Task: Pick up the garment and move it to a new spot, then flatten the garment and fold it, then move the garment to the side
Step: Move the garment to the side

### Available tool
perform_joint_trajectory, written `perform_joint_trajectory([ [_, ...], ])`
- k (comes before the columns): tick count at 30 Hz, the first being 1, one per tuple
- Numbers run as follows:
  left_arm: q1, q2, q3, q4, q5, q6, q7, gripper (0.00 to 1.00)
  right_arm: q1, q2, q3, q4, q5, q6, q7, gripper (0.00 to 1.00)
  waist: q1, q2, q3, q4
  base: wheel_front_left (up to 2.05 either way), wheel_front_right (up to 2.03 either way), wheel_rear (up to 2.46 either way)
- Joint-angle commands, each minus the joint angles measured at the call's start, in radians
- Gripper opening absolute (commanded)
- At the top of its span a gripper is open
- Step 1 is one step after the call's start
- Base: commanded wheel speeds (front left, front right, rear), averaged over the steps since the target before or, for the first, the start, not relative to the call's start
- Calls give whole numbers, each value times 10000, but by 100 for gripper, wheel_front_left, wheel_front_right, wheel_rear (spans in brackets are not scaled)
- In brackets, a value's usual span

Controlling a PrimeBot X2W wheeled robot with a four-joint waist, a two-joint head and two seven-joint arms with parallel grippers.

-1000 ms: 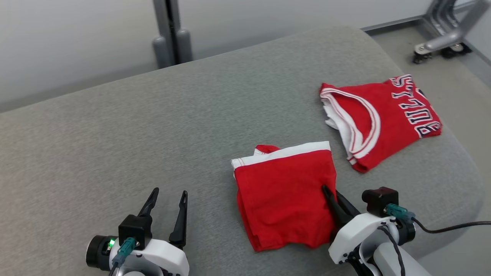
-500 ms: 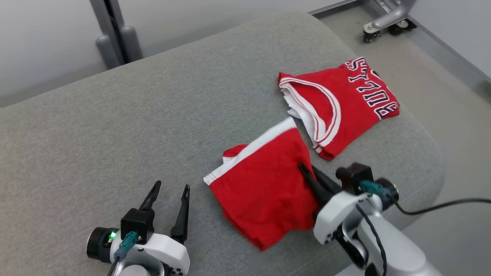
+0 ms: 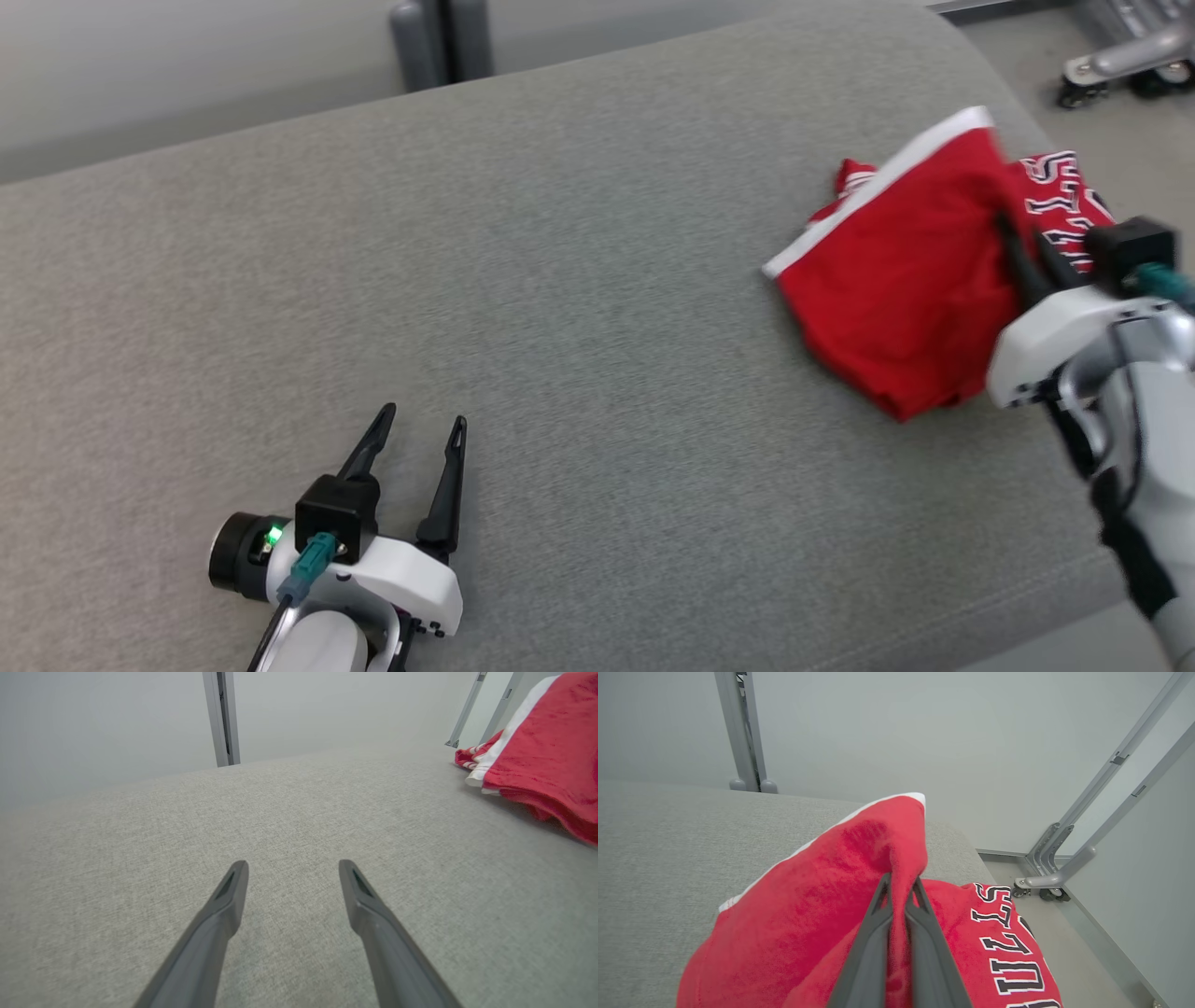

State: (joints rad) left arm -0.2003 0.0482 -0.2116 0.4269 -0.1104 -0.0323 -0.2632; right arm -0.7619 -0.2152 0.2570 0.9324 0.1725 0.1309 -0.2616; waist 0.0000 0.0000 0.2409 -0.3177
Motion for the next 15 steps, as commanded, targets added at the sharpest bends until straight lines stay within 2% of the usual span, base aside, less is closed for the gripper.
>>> perform_joint_trajectory([
  [1, -237, 56, 49, -51, 109, -46, -9, 100, -228, -247, -475, 243, -239, -5, -43, 0, 0, 0, 254, 472, 0, 0, 0],
  [10, -377, 55, 177, -99, 149, -111, -9, 100, -584, -1413, -3279, 1495, -2546, -5, -43, 0, 0, 0, 426, 1247, 0, 0, 0],
  [11, -369, 53, 187, -98, 152, -120, -11, 100, -566, -1477, -3620, 1540, -2796, -7, -43, 32, 0, 0, 431, 1278, 0, 0, 0],
  [12, -355, 53, 195, -89, 162, -130, -9, 100, -519, -1485, -4014, 1622, -2979, -5, -43, 85, 0, 0, 430, 1306, 0, 0, 0],
  [13, -336, 53, 199, -77, 167, -139, -11, 100, -430, -1478, -4368, 1787, -3219, -5, -35, 100, 0, 0, 415, 1333, 0, 0, 0],
  [15, -277, 53, 204, -56, 150, -121, -11, 100, -379, -1414, -5059, 1797, -3701, -5, -19, 100, 0, 0, 354, 1377, 0, 0, 0],
])
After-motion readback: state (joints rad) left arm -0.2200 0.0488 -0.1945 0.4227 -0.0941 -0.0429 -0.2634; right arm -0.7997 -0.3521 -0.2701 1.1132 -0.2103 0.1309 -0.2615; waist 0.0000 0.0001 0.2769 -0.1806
